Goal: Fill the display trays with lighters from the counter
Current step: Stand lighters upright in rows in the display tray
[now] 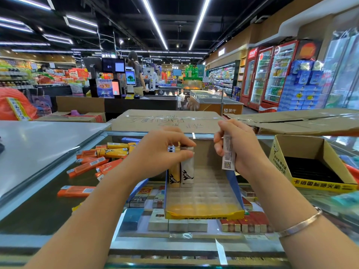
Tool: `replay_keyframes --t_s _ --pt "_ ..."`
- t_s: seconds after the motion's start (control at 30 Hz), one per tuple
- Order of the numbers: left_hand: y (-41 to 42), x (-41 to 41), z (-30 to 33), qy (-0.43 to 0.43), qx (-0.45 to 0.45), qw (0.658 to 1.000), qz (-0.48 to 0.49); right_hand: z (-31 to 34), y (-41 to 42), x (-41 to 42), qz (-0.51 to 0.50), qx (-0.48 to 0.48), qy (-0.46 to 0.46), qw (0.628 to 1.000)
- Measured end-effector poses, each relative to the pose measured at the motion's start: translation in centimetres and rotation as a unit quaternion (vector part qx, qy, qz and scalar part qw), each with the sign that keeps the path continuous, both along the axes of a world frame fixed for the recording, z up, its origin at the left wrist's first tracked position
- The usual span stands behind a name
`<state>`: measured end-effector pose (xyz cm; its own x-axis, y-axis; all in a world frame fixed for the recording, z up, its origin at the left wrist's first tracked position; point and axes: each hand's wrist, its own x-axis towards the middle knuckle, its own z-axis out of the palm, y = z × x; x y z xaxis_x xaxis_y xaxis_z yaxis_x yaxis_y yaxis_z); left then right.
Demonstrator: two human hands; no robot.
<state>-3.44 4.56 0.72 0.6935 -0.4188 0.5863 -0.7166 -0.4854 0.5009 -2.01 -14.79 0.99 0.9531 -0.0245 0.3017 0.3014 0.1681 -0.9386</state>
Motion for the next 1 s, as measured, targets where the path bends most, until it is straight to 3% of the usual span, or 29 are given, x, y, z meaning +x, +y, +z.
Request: replay_keyframes --t_s 0.13,0.37,0.57,0.87,1.0 --pt "-0.02 0.31 -0.29 -0.045 0.071 0.996 0.029 0.03 0.01 0.16 0.006 0.023 0.008 1.0" --pt "-0.02 0.55 -0.34 -0.076 0.103 0.991 0.043 0.11 0.07 0.21 0.02 0.074 0.031 0.997" --pt "-0.29 0.34 -0.45 -0.051 0.13 0.989 0.043 0.0 -0.07 0.21 0.04 0.115 0.025 0.992" --pt "-0.12 0.54 -0.51 -0.008 0.127 0.991 0.028 -0.06 0.16 0.04 0.098 0.067 0.02 0.993" --pt "-0.16 0.53 -0.44 0.006 0.039 0.999 0.015 -0.12 -0.31 -0.1 0.161 0.0 0.013 0.987"
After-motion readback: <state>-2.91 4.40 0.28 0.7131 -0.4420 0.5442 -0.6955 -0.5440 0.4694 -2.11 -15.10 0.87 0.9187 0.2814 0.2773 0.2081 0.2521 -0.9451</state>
